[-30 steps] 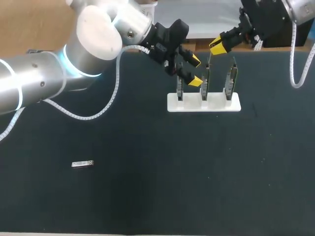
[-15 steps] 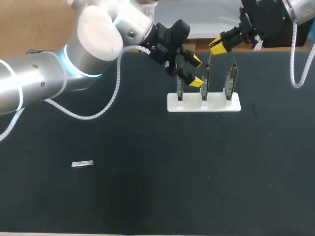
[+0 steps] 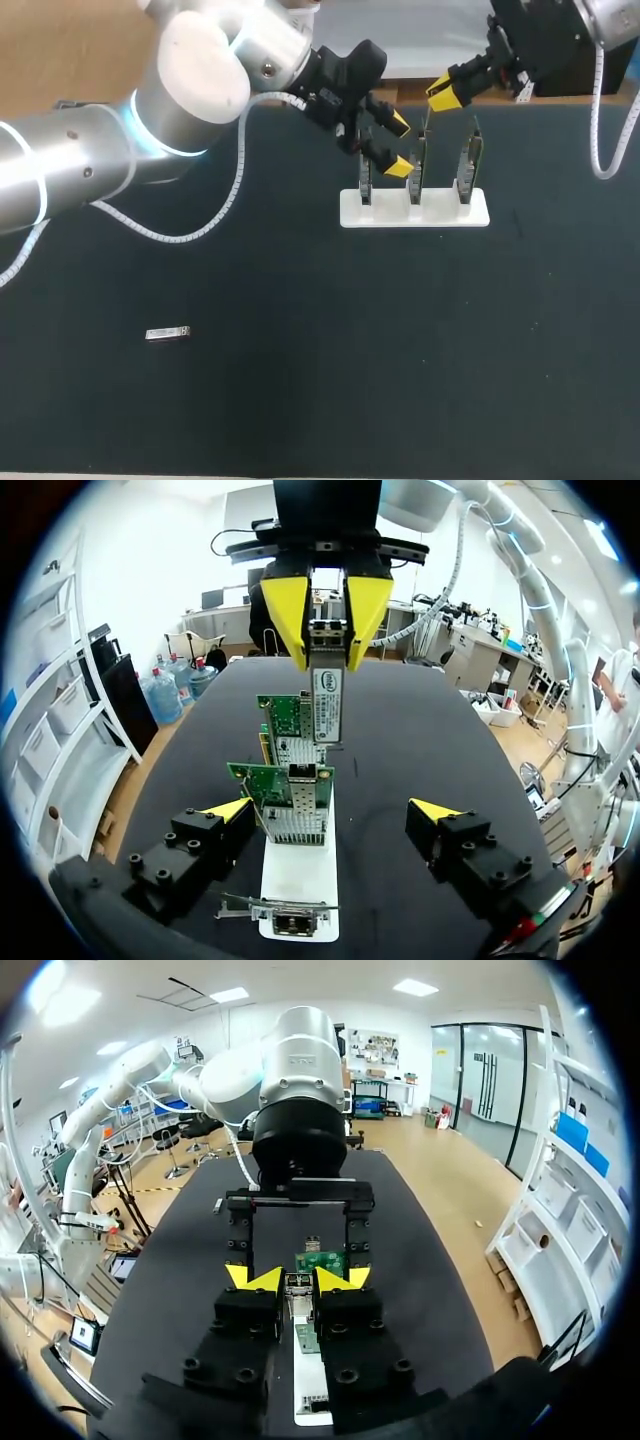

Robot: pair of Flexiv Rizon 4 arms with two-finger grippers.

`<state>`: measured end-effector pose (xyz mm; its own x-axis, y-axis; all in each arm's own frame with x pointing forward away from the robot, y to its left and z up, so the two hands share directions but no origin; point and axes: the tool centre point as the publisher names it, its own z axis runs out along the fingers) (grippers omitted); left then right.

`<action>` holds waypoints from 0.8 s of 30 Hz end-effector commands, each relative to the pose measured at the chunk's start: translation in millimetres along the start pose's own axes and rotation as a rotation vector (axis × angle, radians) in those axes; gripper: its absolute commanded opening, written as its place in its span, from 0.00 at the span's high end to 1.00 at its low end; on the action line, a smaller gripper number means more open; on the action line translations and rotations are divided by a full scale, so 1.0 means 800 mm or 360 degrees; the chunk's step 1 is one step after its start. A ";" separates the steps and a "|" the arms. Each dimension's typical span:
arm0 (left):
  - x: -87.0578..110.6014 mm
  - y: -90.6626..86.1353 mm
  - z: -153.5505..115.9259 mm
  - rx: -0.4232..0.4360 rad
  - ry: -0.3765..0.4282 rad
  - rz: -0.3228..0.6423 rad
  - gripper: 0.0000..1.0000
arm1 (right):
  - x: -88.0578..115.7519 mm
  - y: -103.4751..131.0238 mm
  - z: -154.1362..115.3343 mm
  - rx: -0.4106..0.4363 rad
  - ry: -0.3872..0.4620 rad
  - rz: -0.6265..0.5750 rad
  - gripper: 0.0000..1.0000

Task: Pick up the optical module with the left hand, and insert it into the network port with the right hand.

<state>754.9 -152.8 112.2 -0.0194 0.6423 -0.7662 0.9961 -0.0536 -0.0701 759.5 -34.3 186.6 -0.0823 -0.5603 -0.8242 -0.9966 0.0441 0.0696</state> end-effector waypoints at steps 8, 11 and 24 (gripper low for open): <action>-0.001 0.004 0.002 0.0009 -0.0003 0.0002 0.00 | 0.001 0.001 0.000 0.0014 -0.0008 0.0005 1.00; 0.000 0.004 0.002 0.0012 0.0003 0.0000 0.00 | 0.002 0.001 -0.001 0.0017 -0.0010 0.0008 1.00; 0.000 0.008 0.002 0.0012 0.0010 -0.0012 0.00 | 0.004 0.000 -0.002 0.0023 -0.0017 0.0015 1.00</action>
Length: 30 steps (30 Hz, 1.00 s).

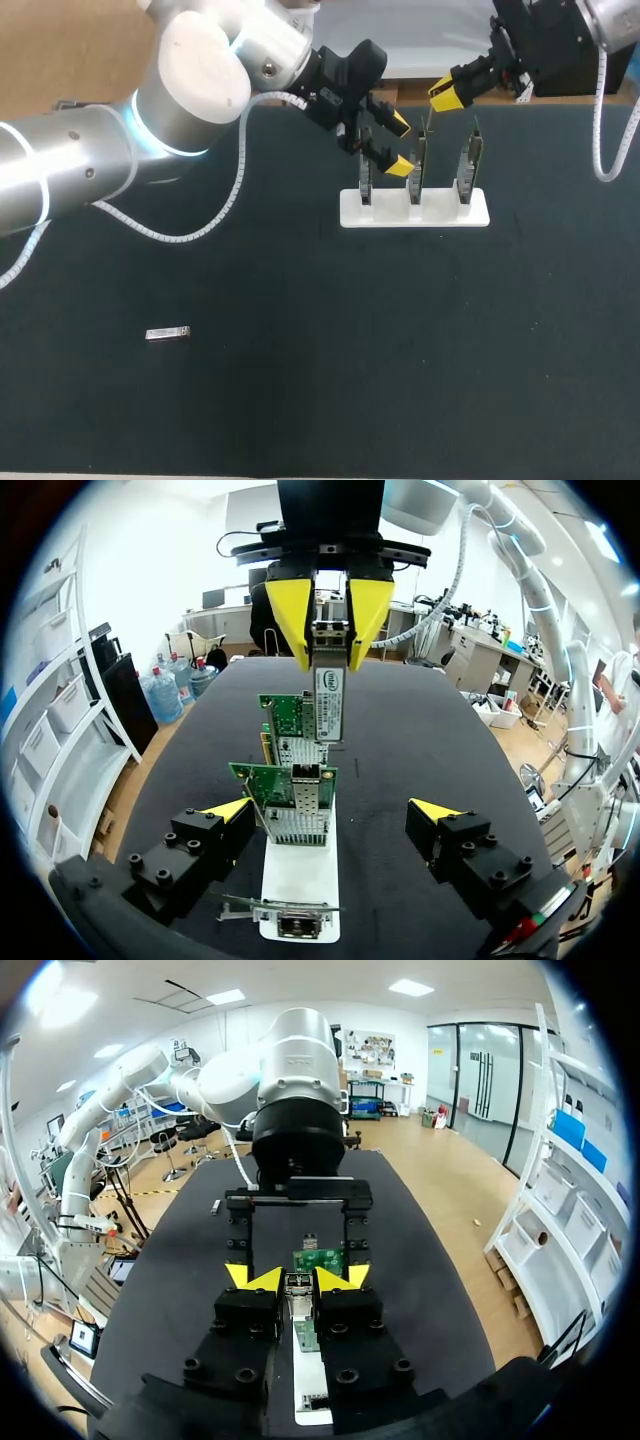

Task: Pick up the optical module with the left hand, and insert it into the network port with the right hand.

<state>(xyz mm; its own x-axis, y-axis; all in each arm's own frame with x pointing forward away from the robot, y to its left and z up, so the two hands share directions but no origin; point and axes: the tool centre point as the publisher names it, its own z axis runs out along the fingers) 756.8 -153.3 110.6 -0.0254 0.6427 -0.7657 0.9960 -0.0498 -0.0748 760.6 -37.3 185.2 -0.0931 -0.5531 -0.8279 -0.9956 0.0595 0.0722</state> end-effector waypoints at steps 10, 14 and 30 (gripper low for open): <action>-0.001 0.007 -0.001 -0.0010 0.0003 -0.0014 0.00 | 0.001 0.000 0.001 0.0000 0.0000 0.0000 1.00; -0.001 0.007 -0.001 -0.0010 0.0003 -0.0014 0.00 | 0.000 -0.001 0.004 -0.0005 0.0002 -0.0007 1.00; -0.001 0.007 -0.001 -0.0010 0.0003 -0.0014 0.00 | 0.002 0.001 0.017 0.0008 0.0101 -0.0115 1.00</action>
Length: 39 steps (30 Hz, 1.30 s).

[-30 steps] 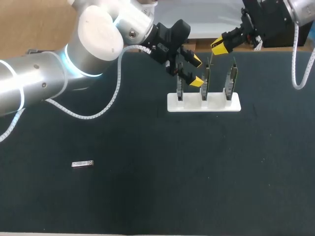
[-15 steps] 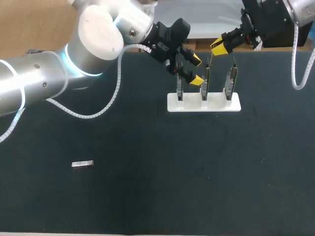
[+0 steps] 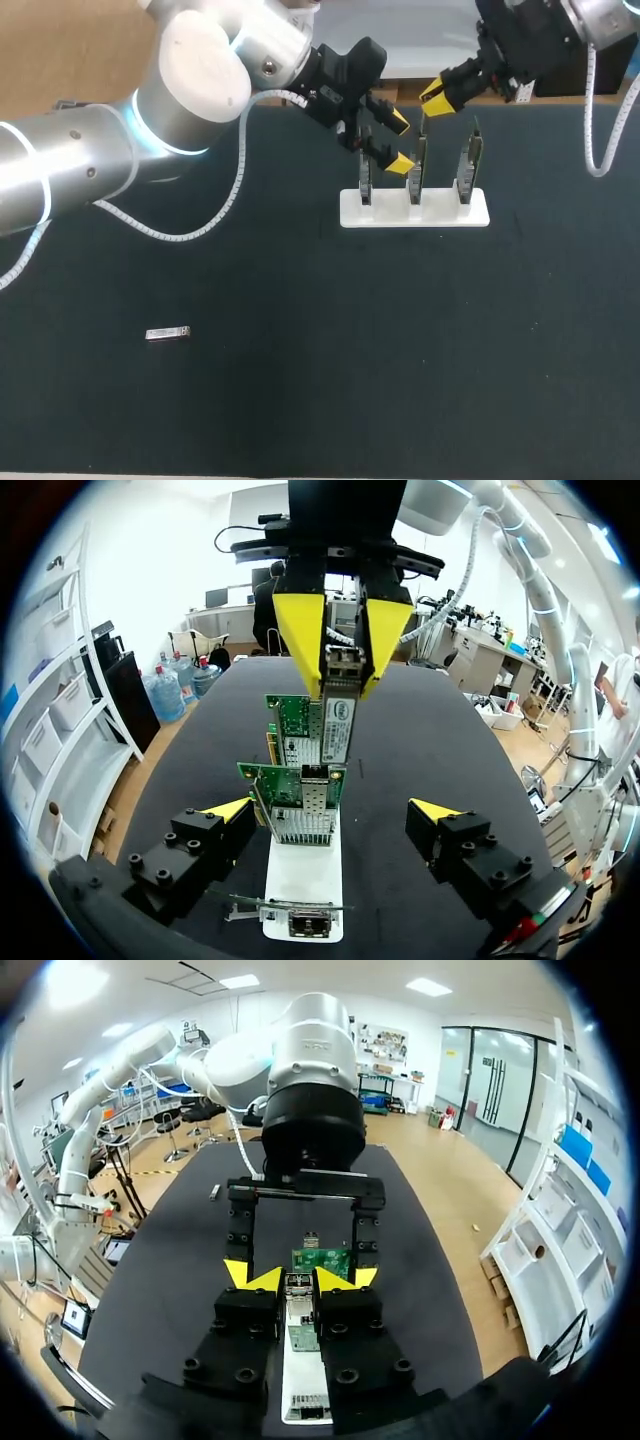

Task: Pick up the optical module with the left hand, and insert it into the network port with the right hand.

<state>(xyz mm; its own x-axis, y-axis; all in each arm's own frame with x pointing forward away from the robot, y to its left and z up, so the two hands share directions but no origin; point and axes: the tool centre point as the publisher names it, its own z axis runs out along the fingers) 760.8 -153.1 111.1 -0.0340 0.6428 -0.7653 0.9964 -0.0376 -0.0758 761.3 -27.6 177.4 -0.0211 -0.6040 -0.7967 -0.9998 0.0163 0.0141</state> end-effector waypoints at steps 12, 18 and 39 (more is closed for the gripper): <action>0.000 0.002 0.000 0.0003 0.0004 0.0000 0.00 | 0.005 0.001 0.003 0.0020 0.0023 0.0019 1.00; 0.000 0.002 0.000 0.0003 0.0004 0.0000 0.00 | 0.006 0.002 0.005 0.0020 0.0032 0.0024 1.00; 0.000 0.002 0.000 0.0003 0.0004 0.0000 0.00 | 0.006 0.002 0.005 0.0057 0.0005 0.0050 1.00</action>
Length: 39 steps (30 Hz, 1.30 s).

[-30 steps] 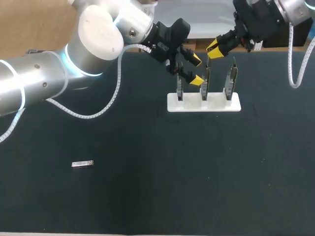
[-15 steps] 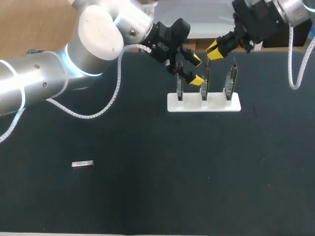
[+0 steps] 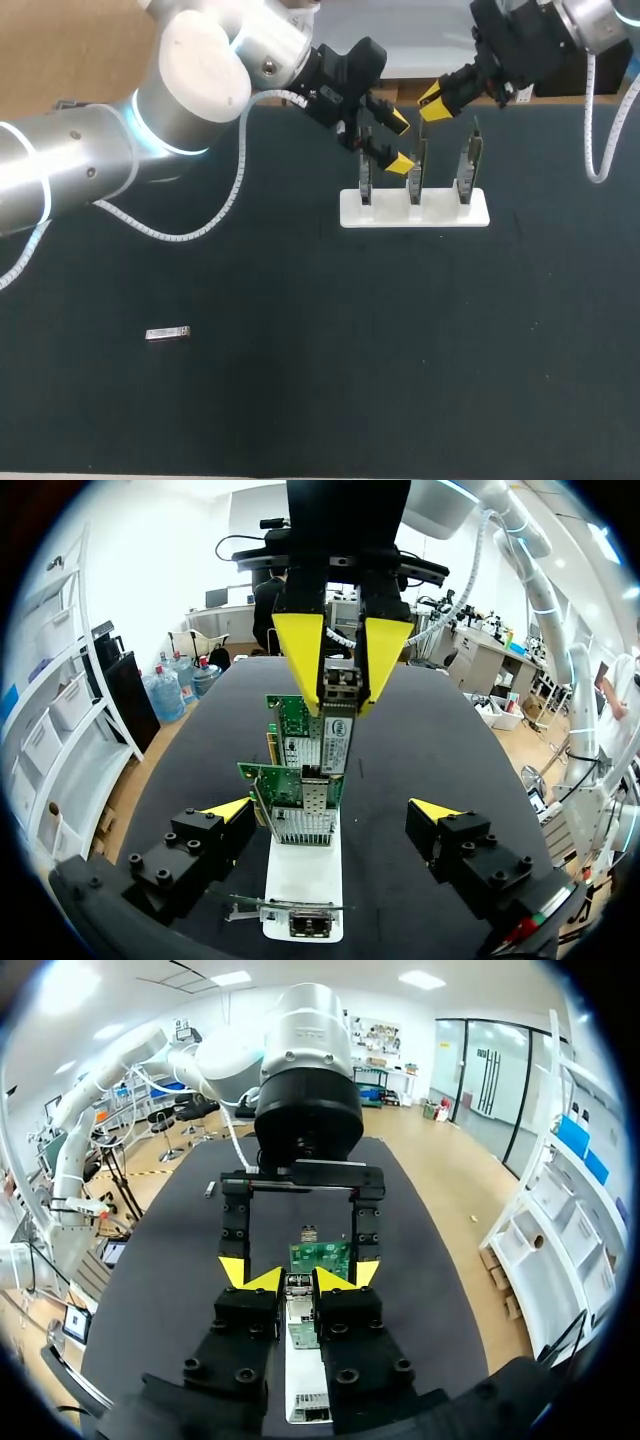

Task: Pick up the optical module with the left hand, and insert it into the network port with the right hand.

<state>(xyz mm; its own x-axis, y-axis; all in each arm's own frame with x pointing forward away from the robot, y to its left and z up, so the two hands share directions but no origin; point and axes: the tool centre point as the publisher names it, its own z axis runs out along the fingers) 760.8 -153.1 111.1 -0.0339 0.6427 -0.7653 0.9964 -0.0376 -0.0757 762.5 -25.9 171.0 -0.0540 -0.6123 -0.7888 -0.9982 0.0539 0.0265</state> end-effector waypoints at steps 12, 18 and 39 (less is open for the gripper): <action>0.000 0.002 0.000 0.0004 0.0004 0.0000 0.00 | -0.004 0.000 -0.001 0.0026 -0.0038 0.0003 1.00; 0.000 0.002 0.000 0.0004 0.0004 0.0000 0.00 | -0.003 -0.001 0.002 0.0027 -0.0025 -0.0002 1.00; 0.000 0.002 0.000 0.0004 0.0004 0.0000 0.00 | 0.003 -0.005 0.007 0.0021 0.0014 -0.0001 1.00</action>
<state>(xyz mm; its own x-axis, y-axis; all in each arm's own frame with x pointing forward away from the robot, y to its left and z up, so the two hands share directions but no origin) 760.8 -153.1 111.1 -0.0339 0.6427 -0.7653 0.9964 -0.0376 -0.0757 764.9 -23.8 168.8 -0.0534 -0.6181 -0.7843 -0.9977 0.0649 0.0168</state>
